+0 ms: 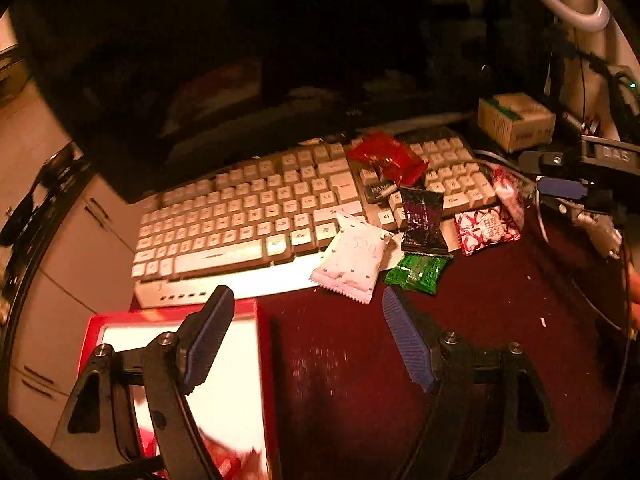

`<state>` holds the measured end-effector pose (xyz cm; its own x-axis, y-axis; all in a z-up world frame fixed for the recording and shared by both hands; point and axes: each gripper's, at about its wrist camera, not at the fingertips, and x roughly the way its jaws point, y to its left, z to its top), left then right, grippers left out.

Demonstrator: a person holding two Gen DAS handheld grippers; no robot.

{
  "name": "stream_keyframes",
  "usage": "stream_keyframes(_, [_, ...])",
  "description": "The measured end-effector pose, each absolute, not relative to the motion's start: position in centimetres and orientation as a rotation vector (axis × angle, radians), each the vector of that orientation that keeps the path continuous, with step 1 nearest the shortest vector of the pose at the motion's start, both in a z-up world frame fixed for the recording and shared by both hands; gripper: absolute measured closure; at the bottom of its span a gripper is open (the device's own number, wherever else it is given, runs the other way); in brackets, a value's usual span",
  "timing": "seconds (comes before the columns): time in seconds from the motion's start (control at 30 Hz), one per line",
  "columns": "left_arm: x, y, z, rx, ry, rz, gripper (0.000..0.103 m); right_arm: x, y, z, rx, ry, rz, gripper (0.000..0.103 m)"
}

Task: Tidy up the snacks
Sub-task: 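Grasp the white dotted packet with the left tool while the right tool grasps the pink Lotso packet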

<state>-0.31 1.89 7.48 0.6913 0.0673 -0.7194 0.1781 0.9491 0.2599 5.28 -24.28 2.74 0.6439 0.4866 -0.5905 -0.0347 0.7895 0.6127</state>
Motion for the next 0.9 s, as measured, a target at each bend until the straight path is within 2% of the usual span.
stream_keyframes(0.27, [3.6, 2.0, 6.2, 0.348, 0.883, -0.104, 0.026, 6.3, -24.1, 0.8, 0.594, 0.876, 0.247, 0.036])
stream_keyframes(0.9, [6.7, -0.7, 3.8, 0.283, 0.951, -0.234, 0.027, 7.9, -22.9, -1.4, 0.61, 0.895, 0.254, 0.038])
